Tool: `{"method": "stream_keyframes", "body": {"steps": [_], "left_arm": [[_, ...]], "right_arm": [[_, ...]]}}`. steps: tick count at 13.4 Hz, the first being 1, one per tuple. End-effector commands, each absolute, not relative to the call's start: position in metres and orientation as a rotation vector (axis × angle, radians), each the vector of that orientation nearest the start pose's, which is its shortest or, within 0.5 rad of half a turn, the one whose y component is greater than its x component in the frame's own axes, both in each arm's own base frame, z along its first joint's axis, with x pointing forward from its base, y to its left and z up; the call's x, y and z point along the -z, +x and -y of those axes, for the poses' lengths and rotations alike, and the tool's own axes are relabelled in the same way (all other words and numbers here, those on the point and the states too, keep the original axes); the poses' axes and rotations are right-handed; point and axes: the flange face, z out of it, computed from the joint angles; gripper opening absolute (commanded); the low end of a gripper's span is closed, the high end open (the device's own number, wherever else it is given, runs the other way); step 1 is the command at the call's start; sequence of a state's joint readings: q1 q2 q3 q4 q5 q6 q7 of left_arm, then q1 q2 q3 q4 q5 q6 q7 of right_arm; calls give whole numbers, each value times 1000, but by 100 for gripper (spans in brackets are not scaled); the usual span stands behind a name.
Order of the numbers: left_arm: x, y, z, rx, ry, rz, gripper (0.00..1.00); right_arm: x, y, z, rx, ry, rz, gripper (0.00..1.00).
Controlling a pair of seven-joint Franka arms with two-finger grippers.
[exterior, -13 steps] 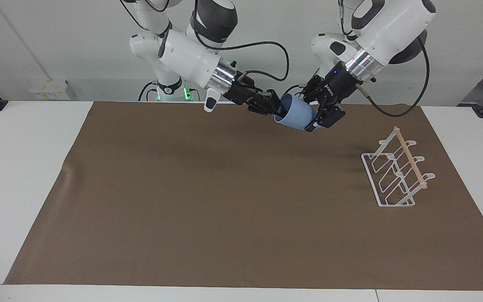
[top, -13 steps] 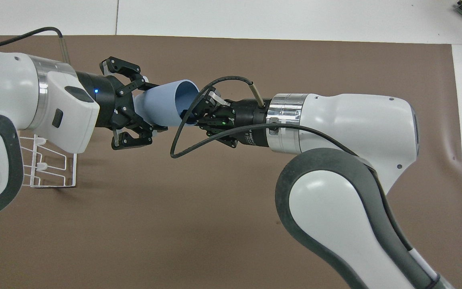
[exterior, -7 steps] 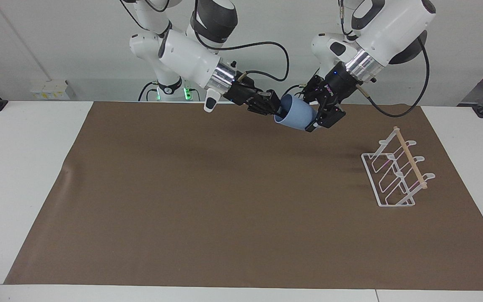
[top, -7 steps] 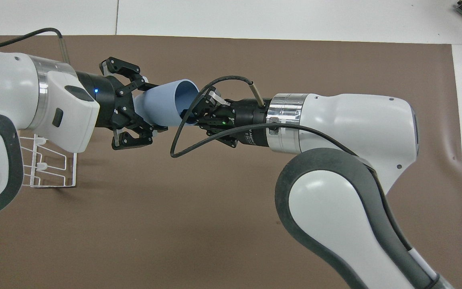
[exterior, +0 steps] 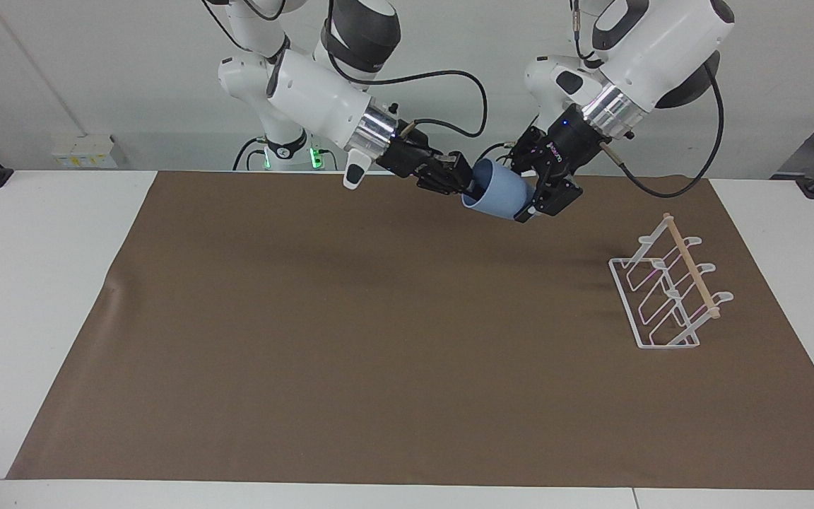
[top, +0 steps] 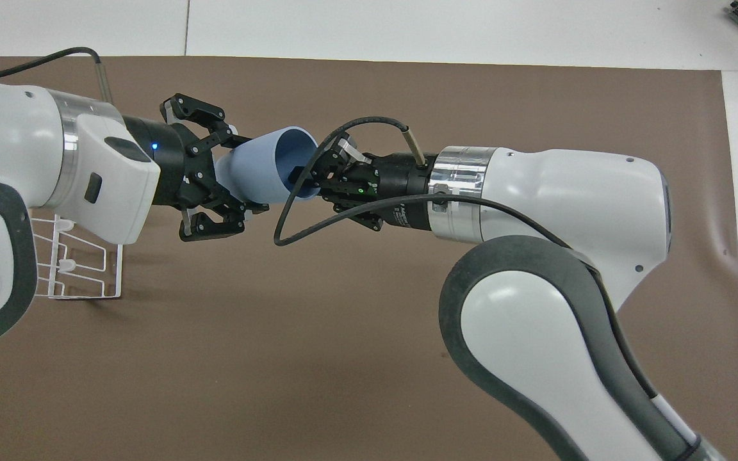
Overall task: Hang cup on cup holder
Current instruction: 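Close the left gripper on the cup while the right gripper releases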
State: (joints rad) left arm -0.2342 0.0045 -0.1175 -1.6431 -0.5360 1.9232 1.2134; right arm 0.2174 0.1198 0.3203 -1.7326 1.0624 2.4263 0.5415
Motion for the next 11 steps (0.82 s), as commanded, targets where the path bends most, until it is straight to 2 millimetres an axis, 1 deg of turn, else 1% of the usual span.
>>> {"method": "stream_keyframes", "body": {"steps": [1, 5, 7, 10, 11], "left_arm": [[-630, 527, 239, 778, -2592, -2276, 0], [-630, 528, 238, 771, -2586, -2274, 0], [-629, 529, 234, 755, -2585, -2262, 0], [-625, 530, 228, 681, -2540, -2255, 0], [-625, 532, 222, 675, -2543, -2238, 0]], "right_arm": [[-573, 566, -327, -7, -1924, -714, 43], [-572, 566, -328, -3, -1923, -716, 43], [-572, 566, -328, -3, -1923, -716, 43], [-572, 566, -328, -2, -1922, -717, 42], [-573, 566, -328, -2, -1922, -716, 42]]}}
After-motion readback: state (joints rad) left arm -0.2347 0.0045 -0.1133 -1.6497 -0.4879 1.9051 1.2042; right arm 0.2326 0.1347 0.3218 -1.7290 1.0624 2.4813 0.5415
